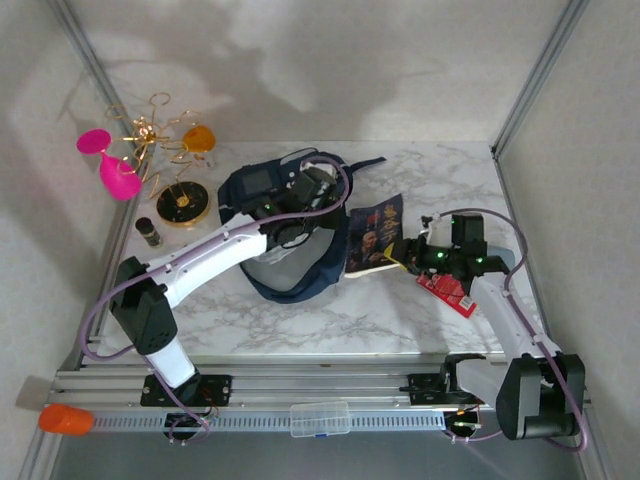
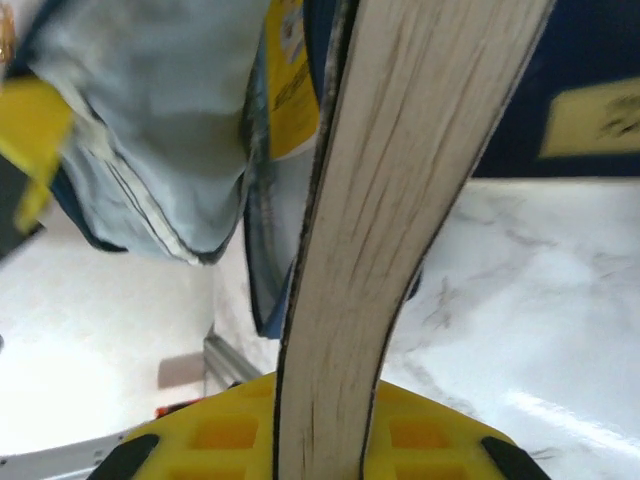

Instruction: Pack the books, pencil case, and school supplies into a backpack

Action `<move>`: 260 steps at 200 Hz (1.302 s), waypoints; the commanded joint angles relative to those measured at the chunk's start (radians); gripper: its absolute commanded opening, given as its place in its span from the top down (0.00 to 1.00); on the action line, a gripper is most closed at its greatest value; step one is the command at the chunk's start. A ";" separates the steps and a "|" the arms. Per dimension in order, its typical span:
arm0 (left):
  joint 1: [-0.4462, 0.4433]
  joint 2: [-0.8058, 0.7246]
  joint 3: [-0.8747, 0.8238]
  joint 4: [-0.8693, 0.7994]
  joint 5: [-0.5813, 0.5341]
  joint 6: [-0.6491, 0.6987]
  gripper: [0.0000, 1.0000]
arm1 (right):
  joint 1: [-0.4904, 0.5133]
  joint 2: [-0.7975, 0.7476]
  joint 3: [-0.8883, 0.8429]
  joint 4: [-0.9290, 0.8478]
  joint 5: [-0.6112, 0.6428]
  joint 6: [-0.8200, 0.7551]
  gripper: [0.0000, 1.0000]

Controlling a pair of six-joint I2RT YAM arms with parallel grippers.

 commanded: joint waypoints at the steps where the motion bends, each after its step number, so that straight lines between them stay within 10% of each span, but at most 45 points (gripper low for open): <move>1: -0.009 0.030 0.120 0.005 -0.061 -0.052 1.00 | 0.102 -0.010 -0.071 0.212 -0.052 0.117 1.00; 122: 0.032 -0.020 0.125 -0.039 -0.143 -0.033 1.00 | 0.284 -0.009 0.153 -0.082 0.162 -0.029 1.00; 260: 0.082 -0.114 0.029 0.035 -0.077 -0.089 1.00 | 0.438 0.290 0.107 0.498 0.113 0.220 1.00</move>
